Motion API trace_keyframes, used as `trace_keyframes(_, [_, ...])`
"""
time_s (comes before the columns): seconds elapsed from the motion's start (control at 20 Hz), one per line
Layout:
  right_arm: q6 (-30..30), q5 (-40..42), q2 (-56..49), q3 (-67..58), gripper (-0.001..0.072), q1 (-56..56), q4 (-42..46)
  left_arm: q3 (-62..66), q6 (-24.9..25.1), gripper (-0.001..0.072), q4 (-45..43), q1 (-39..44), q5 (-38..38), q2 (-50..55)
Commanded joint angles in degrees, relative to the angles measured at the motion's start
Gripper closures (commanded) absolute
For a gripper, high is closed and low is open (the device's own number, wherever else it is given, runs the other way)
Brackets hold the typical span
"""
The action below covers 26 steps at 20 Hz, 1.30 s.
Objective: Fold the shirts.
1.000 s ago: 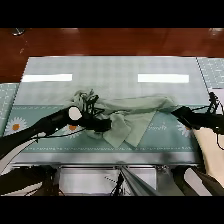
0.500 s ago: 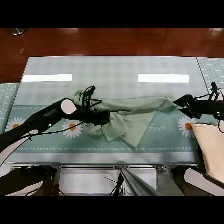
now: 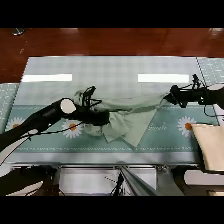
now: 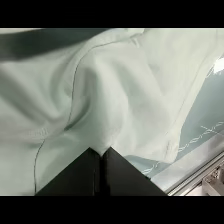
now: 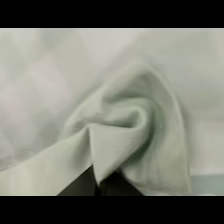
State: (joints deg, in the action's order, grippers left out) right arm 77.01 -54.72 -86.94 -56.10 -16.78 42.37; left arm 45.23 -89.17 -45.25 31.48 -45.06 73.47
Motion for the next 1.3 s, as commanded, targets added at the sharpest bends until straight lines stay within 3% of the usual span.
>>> trace_keyframes(0.0, [0.2, -7.4, -1.3, -9.7, 0.0684, 1.7, -0.2, 2.3, 3.1, 0.0688, 0.0, -3.3, -2.1, -2.4])
trace_keyframes(0.3, [2.9, -17.5, 11.0, -47.2, 0.0685, 1.8, 4.9, 32.0, 5.1, 0.0688, 0.0, -25.3, -5.2, -19.3])
trace_keyframes(0.4, [2.6, -19.3, 17.9, -53.9, 0.0685, 2.0, 5.4, 43.1, 5.2, 0.0689, 0.0, -30.5, -8.6, -23.0])
trace_keyframes(0.6, [2.8, -19.3, 33.8, -57.0, 0.0685, 1.9, 13.9, 60.5, 5.1, 0.0689, -3.1, -37.6, -16.2, -26.7])
trace_keyframes(0.8, [3.7, -20.1, 45.9, -57.0, 0.0685, 1.9, 18.3, 71.8, 5.1, 0.0689, -10.6, -38.5, -24.0, -28.3])
trace_keyframes(1.25, [6.9, -26.3, 53.5, -56.2, 0.0685, 2.0, 25.0, 72.7, 6.2, 0.0688, -22.6, -38.3, -35.2, -35.1])
